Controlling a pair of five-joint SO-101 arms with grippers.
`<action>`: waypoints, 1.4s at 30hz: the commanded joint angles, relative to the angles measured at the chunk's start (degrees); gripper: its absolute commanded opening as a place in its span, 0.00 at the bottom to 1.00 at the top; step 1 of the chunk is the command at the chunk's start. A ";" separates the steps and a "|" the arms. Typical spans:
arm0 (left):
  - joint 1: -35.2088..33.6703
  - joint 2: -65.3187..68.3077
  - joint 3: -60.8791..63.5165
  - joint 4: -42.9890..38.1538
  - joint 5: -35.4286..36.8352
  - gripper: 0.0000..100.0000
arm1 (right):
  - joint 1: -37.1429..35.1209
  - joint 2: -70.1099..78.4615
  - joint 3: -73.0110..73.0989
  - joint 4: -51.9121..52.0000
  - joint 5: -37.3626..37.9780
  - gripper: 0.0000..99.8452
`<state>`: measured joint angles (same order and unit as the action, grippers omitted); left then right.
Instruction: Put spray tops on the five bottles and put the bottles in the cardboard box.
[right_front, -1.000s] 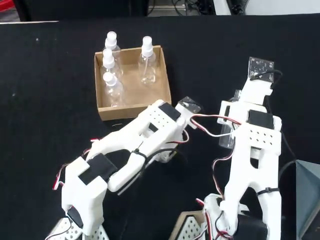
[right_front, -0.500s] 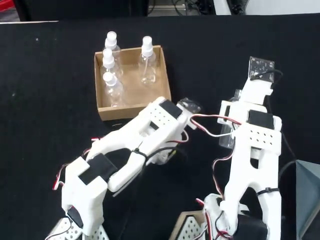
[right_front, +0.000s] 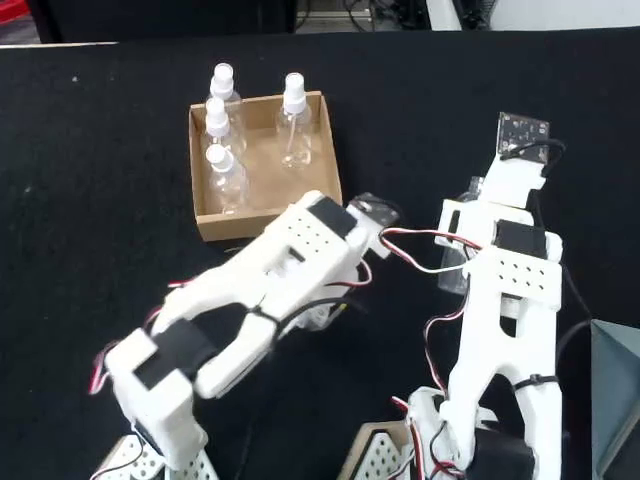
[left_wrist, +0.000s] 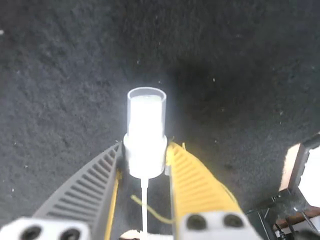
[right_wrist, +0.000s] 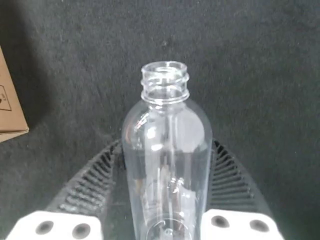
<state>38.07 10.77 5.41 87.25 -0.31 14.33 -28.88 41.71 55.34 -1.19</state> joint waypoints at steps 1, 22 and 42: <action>-2.86 -10.81 3.82 -2.46 -0.62 0.03 | 1.23 -2.77 -0.22 -1.32 -0.26 0.15; -8.40 -33.93 16.84 -8.62 -0.62 0.03 | -1.41 -17.19 6.11 0.70 0.18 0.15; -15.78 -55.56 26.68 -15.21 -0.09 0.03 | -13.54 -34.33 14.55 0.70 0.35 0.15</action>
<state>26.20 -39.78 32.75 73.19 -0.31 4.84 -59.47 56.31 55.87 -1.19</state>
